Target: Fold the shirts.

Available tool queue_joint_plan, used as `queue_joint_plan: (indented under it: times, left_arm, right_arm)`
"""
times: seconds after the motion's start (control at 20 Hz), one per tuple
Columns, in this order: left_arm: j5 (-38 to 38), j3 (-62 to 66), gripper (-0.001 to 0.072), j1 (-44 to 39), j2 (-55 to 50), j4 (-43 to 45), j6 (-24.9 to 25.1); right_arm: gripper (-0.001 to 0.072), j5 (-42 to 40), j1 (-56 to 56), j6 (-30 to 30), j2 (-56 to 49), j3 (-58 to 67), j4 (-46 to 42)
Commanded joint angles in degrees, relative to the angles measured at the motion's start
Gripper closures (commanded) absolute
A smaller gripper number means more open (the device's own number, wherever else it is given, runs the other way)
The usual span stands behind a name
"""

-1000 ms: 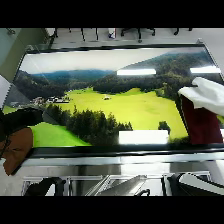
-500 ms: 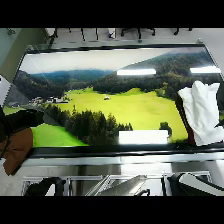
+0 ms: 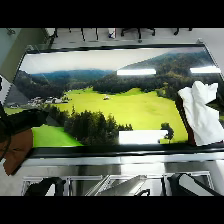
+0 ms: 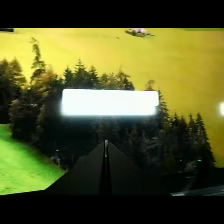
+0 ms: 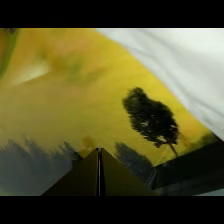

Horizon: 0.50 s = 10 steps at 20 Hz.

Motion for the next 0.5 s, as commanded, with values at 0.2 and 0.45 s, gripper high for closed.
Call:
queue_joint_plan:
  times: [0.2,0.45]
  left_arm:
    - [-5.6,-12.3,0.0693,-14.1,-0.1,-7.8,-2.9]
    - [-10.2,-17.2,0.0693,-26.0,-5.0,-7.5,-5.6]
  right_arm:
    - [0.0684,23.1,40.6,-4.9,24.5,-25.6,0.5]
    - [0.0683,30.0,53.0,-1.4,27.7,-35.4,-1.1]
